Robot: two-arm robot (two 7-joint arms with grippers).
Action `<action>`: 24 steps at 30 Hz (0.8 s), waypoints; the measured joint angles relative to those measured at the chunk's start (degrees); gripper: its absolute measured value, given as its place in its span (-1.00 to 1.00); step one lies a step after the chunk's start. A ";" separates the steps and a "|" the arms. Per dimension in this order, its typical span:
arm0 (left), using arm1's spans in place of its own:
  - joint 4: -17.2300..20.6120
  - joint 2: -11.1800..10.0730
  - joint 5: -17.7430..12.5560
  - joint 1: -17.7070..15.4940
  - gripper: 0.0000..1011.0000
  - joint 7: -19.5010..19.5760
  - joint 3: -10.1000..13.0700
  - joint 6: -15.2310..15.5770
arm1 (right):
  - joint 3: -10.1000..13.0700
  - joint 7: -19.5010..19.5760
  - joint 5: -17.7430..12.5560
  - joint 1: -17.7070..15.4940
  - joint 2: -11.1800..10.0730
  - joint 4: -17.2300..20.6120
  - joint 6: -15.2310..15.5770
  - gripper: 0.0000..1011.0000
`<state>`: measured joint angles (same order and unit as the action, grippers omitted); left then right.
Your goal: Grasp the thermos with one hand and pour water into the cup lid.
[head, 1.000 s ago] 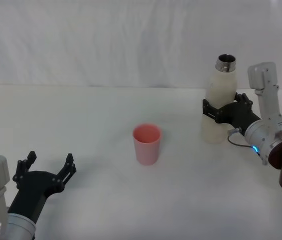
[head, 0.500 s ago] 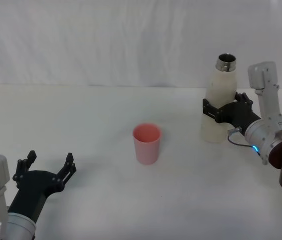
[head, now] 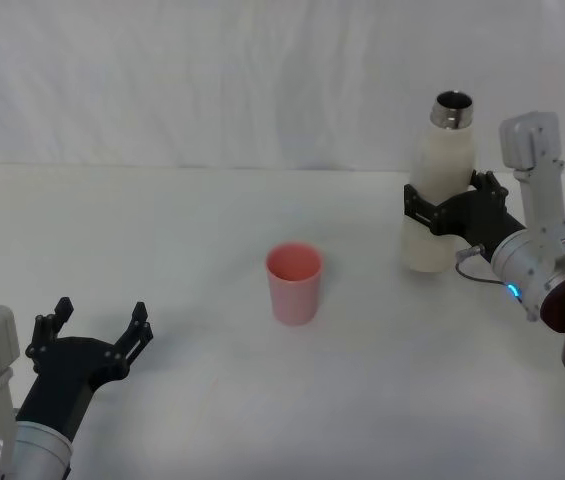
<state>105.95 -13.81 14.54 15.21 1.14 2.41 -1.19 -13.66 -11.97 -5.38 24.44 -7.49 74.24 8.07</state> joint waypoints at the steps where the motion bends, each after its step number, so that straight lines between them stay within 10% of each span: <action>1: 0.00 0.00 0.00 0.00 0.98 0.00 0.00 0.00 | 0.00 -0.02 0.01 -0.31 -0.18 0.93 0.11 0.90; 24: 0.00 0.00 0.00 0.00 0.98 0.00 0.00 0.00 | -6.51 -2.84 11.07 -5.28 -8.08 17.43 7.56 0.90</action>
<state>105.95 -13.81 14.54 15.21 1.14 2.41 -1.19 -20.18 -14.81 5.69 19.16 -15.57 91.66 15.63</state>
